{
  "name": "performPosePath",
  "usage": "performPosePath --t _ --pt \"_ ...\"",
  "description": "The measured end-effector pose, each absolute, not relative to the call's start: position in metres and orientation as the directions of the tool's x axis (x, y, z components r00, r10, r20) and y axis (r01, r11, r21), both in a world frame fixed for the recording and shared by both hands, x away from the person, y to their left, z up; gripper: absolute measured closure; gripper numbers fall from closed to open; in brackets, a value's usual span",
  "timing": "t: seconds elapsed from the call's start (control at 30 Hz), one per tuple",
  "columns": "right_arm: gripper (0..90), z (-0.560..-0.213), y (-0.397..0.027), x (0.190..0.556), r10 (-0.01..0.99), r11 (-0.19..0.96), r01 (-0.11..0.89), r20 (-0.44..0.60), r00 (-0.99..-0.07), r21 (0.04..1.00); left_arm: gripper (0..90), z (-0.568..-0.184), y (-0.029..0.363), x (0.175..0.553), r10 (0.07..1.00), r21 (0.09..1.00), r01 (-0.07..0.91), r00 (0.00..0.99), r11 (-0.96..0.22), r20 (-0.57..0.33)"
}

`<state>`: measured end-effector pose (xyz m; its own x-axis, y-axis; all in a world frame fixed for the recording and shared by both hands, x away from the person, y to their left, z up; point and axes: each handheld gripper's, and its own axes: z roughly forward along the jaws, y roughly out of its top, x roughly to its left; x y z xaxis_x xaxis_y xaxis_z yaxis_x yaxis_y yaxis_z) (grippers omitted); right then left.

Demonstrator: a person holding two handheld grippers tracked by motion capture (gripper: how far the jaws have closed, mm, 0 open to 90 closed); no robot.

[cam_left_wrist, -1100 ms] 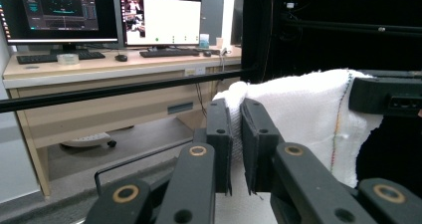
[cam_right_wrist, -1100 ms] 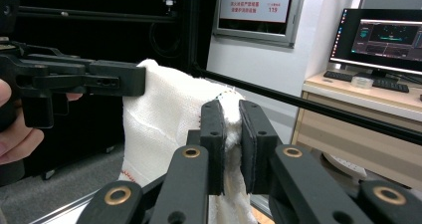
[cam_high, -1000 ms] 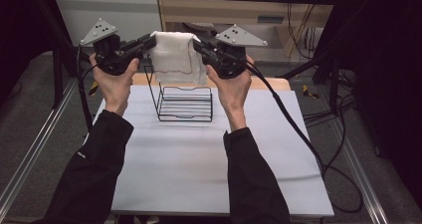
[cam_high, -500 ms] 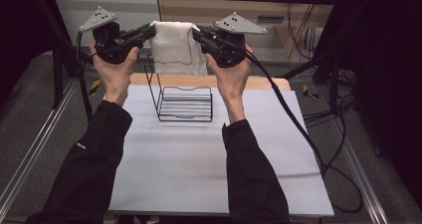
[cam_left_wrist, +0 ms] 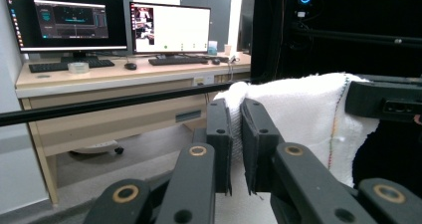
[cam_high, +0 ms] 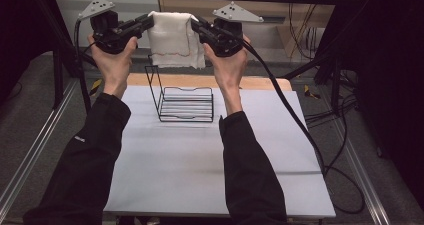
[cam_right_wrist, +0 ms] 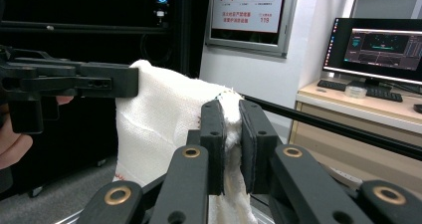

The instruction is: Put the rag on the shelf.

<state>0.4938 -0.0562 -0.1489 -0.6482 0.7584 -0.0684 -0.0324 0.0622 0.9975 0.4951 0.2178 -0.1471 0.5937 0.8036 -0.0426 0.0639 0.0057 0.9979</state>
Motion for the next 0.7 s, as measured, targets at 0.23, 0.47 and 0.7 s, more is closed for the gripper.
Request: performPosePath --t 0.23,0.47,0.7 --pt "82.1 -0.151 -0.056 0.505 0.762 0.060 -0.023 -0.061 -0.645 0.998 82.9 -0.149 0.216 0.506 0.812 0.997 0.077 0.582 -0.002 -0.043" --pt "82.1 -0.154 -0.054 0.517 0.763 0.054 -0.016 -0.052 -0.644 0.998 82.9 -0.147 0.215 0.515 0.821 0.997 0.082 0.570 -0.009 -0.039" --pt "82.1 -0.159 -0.052 0.525 0.761 0.072 -0.006 -0.059 -0.646 0.997 82.9 -0.151 0.217 0.524 0.829 0.995 0.099 0.558 -0.030 -0.031"
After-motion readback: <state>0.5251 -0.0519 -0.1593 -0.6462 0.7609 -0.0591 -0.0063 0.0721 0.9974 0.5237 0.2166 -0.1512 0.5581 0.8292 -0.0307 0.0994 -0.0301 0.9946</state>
